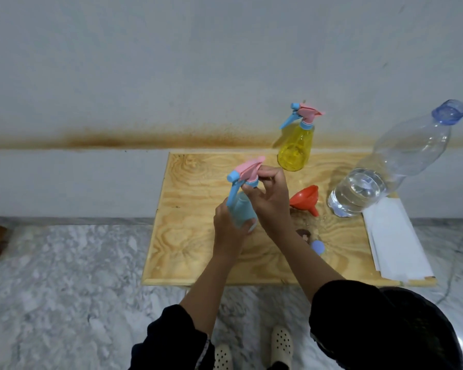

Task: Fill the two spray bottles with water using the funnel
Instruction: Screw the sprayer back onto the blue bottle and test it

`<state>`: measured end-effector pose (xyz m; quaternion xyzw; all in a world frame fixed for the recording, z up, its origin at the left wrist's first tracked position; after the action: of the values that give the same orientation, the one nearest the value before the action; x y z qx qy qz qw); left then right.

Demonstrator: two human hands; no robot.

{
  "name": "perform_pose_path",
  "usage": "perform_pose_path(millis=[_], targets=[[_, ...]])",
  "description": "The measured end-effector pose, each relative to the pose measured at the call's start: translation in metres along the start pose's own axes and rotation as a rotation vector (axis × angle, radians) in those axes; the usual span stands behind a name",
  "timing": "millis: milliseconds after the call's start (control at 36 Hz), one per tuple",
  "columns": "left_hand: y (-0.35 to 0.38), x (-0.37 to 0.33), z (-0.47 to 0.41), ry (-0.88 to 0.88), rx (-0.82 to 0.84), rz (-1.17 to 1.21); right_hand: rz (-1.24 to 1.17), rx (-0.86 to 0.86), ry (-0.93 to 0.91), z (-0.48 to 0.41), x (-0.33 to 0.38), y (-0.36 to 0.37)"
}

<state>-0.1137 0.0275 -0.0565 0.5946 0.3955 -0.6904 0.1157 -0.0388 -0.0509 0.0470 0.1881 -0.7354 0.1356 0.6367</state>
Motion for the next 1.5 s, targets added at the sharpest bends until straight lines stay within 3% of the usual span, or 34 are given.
perform_pose_path(millis=[139, 417, 583, 722, 861, 1000, 1194, 1500], targets=[[-0.002, -0.004, 0.003, 0.026, -0.032, 0.103, 0.157, -0.026, 0.136, 0.011, -0.038, -0.004], [0.003, 0.013, 0.003, -0.058, 0.038, 0.191, 0.264, -0.024, 0.103, 0.009, -0.05, 0.002], [0.01, 0.018, -0.002, -0.032, 0.058, 0.12, 0.22, -0.041, 0.171, 0.003, -0.06, 0.005], [0.007, 0.014, -0.006, 0.007, 0.044, 0.047, 0.151, 0.101, 0.191, 0.014, -0.061, 0.006], [0.0, 0.008, -0.007, -0.007, 0.05, 0.038, 0.175, 0.042, 0.146, 0.021, -0.063, -0.003], [-0.004, 0.008, 0.0, -0.036, 0.073, 0.057, 0.026, -0.077, 0.239, 0.03, -0.062, -0.01], [-0.013, -0.006, 0.0, -0.003, 0.148, 0.029, 0.121, 0.084, 0.237, 0.024, -0.049, -0.005], [-0.021, -0.041, -0.006, 0.07, 0.193, 0.096, -0.062, 0.011, 0.288, 0.019, -0.024, -0.011]])
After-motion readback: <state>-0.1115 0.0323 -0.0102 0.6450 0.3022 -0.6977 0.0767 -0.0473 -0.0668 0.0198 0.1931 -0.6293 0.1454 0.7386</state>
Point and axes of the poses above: each hand's wrist, its own z-axis away from the middle knuckle, its own y-axis out of the palm, x = y × z, the point moved 4 cm from there along -z, towards the middle knuckle, and after that the axes turned 5 degrees about y, right-handed, at the moved point
